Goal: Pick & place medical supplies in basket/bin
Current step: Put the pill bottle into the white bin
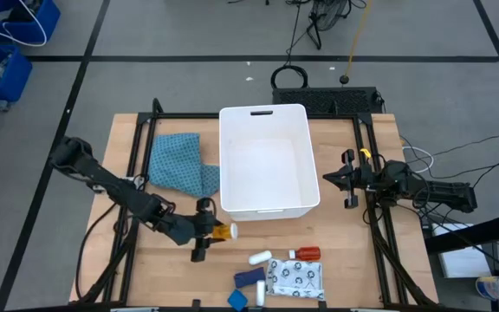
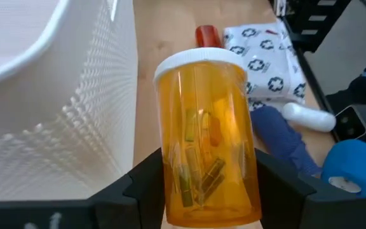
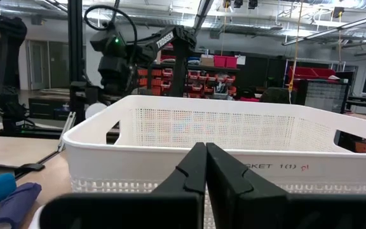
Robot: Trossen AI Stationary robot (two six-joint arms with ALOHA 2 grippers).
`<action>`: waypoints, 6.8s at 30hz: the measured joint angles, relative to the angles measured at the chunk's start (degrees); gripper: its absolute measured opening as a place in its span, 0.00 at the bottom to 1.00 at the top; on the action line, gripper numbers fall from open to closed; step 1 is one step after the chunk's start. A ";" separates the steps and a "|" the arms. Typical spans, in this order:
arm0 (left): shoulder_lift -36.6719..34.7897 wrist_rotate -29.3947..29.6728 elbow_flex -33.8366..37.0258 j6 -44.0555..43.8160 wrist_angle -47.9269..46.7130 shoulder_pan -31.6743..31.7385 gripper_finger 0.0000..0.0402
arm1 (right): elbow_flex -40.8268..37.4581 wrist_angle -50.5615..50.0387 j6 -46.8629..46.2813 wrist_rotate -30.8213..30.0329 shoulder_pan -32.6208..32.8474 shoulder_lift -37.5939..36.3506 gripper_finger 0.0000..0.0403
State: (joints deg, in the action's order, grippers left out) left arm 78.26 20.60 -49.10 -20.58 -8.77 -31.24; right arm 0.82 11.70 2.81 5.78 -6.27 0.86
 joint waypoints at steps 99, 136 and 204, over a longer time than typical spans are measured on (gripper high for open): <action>19.94 -31.73 -53.17 32.88 -12.87 51.36 0.45 | 0.00 -1.25 2.40 -0.22 -0.01 0.01 0.00; 50.62 -33.03 -77.40 46.32 -50.70 50.31 0.43 | 0.00 -0.33 5.41 -2.82 -0.02 0.02 0.00; 50.62 -32.90 -42.18 40.43 -16.44 49.37 0.43 | -0.01 0.90 5.20 -2.75 -0.02 0.00 0.00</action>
State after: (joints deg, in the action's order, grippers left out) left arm 128.88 -12.29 -91.29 19.85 -25.21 18.13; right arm 0.81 12.60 8.01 3.03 -6.28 0.86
